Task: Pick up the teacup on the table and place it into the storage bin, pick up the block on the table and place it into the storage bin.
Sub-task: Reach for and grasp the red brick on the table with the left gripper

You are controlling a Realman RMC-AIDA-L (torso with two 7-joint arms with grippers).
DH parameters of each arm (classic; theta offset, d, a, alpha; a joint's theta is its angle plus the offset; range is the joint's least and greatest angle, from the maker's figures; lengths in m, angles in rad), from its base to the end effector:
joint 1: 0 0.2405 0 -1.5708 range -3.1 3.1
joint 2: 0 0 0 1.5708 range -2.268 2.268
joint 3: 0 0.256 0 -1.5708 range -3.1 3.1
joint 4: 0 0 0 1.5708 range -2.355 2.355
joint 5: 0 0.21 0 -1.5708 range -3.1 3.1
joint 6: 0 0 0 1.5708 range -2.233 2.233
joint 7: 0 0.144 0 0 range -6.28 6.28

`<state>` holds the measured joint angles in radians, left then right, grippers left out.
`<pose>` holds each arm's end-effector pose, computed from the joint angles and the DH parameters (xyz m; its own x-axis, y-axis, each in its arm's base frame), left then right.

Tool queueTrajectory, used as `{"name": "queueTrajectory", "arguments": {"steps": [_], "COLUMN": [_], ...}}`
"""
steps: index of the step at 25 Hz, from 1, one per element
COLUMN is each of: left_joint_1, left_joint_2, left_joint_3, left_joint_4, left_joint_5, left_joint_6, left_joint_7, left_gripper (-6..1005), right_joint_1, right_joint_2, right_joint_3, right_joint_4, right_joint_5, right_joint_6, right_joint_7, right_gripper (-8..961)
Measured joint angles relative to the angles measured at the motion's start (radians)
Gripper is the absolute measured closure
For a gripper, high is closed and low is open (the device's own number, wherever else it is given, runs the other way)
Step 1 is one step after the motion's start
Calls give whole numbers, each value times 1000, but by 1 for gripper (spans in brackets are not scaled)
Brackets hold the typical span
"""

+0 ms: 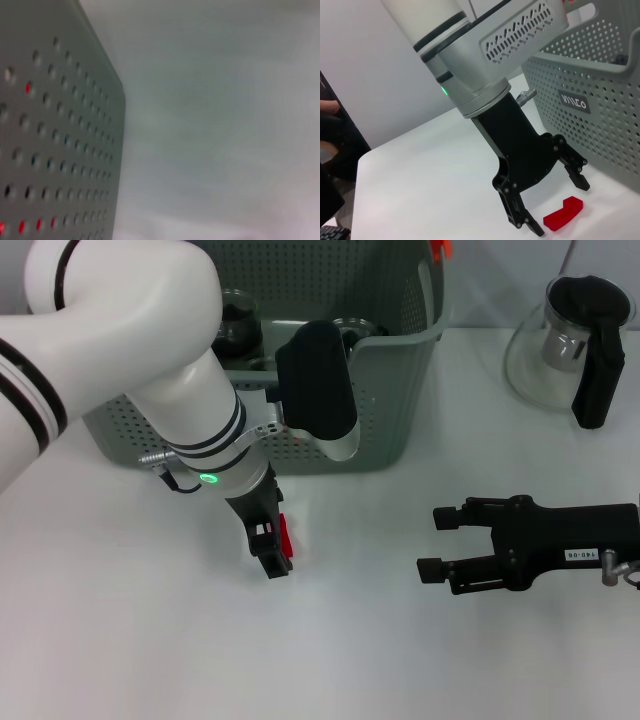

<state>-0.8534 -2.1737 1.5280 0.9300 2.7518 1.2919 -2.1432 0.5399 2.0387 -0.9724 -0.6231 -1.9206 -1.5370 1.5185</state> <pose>-0.1627 0.3777 -0.0864 0.8308 0.1446 -0.5375 0.0154 -0.9713 -0.2375 0.2516 0.3218 -0.0234 0.8120 -0.4433 -0.3797 -0.4712 -0.8818 0.0218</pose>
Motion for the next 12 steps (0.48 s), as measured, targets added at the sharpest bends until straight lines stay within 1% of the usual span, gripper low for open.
{"name": "queueTrajectory", "arguments": {"steps": [12], "left_joint_1": [-1], "left_joint_2": [0], "left_joint_3": [1], "left_joint_4": [-14], "left_joint_5": [0], "left_joint_6": [-16], "left_joint_7": [0], "left_gripper": [66], "right_joint_1": [0], "right_joint_2": [0], "right_joint_3": [-4], "right_joint_4": [0], "right_joint_5": [0], "right_joint_6": [-1], "right_joint_7": [0], "right_gripper": [38]}}
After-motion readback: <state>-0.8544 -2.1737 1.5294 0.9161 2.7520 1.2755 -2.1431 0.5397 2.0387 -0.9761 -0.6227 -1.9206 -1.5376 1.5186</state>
